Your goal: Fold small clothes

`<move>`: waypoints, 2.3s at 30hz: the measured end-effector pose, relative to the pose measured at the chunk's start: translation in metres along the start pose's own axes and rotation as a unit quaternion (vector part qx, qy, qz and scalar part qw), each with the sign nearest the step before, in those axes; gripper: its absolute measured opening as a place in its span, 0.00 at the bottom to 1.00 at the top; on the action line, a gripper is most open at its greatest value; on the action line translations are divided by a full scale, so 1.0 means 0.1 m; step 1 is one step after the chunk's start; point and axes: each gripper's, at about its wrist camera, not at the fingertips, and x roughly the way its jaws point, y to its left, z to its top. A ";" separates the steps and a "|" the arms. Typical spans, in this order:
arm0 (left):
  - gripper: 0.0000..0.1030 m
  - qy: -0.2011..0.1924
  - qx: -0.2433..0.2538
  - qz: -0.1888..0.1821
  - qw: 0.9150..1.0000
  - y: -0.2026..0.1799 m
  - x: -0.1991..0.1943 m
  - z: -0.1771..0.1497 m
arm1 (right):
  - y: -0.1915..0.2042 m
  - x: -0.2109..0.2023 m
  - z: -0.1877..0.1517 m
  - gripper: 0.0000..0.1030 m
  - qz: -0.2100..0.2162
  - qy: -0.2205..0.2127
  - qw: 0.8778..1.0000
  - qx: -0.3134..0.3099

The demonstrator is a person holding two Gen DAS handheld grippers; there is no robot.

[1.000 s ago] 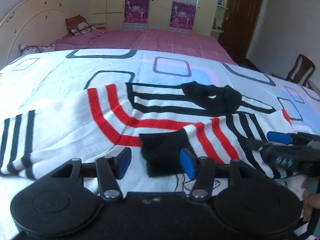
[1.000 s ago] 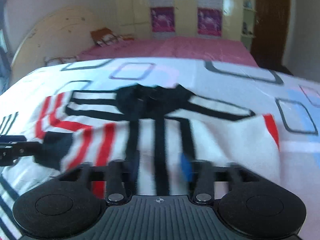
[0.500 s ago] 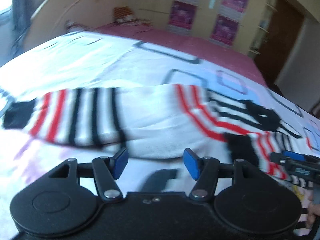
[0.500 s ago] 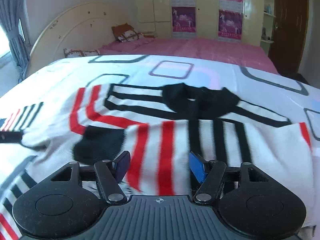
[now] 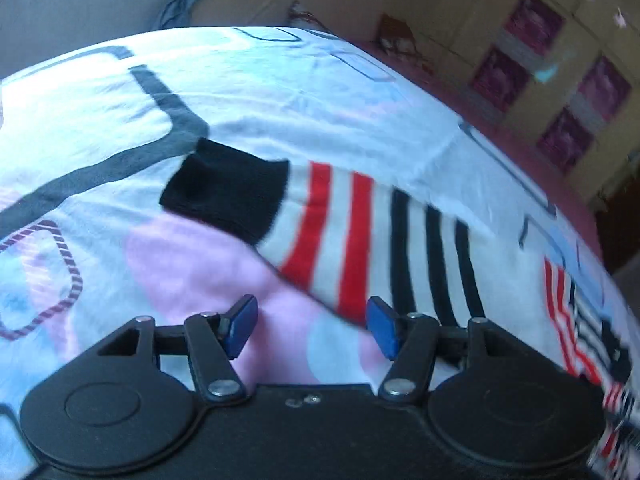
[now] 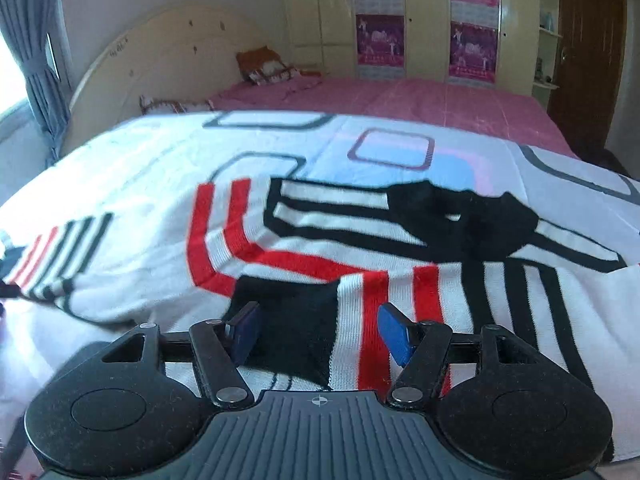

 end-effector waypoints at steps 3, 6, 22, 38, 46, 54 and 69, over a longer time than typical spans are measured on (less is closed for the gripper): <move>0.53 -0.020 -0.029 -0.025 0.999 0.09 0.11 0.10 | 0.00 0.11 -0.07 0.63 -0.008 0.014 1.000 0.000; 0.42 -0.037 -0.052 -0.035 0.997 0.15 0.21 0.18 | 0.02 0.10 -0.07 0.63 -0.012 0.010 1.000 0.000; 0.06 -0.106 0.060 -0.138 0.983 -0.62 -0.23 0.24 | -0.18 -0.03 -0.09 0.63 -0.016 -0.002 0.999 0.043; 0.17 0.031 0.366 -0.315 0.875 -3.20 -0.03 -1.41 | -1.05 -0.85 -0.37 0.63 -0.070 -0.048 0.989 0.124; 0.65 0.010 0.403 -0.260 0.877 -2.99 -0.10 -1.58 | -1.18 -1.02 -0.50 0.63 -0.046 -0.054 0.986 0.150; 0.65 -0.029 0.389 -0.178 0.903 -2.37 -0.28 -1.28 | -0.64 -0.81 -0.31 0.63 0.014 -0.049 0.996 0.079; 0.33 -0.048 0.355 -0.096 0.929 -2.12 0.30 -0.98 | -0.37 -0.23 -0.02 0.08 -0.019 -0.033 0.999 0.032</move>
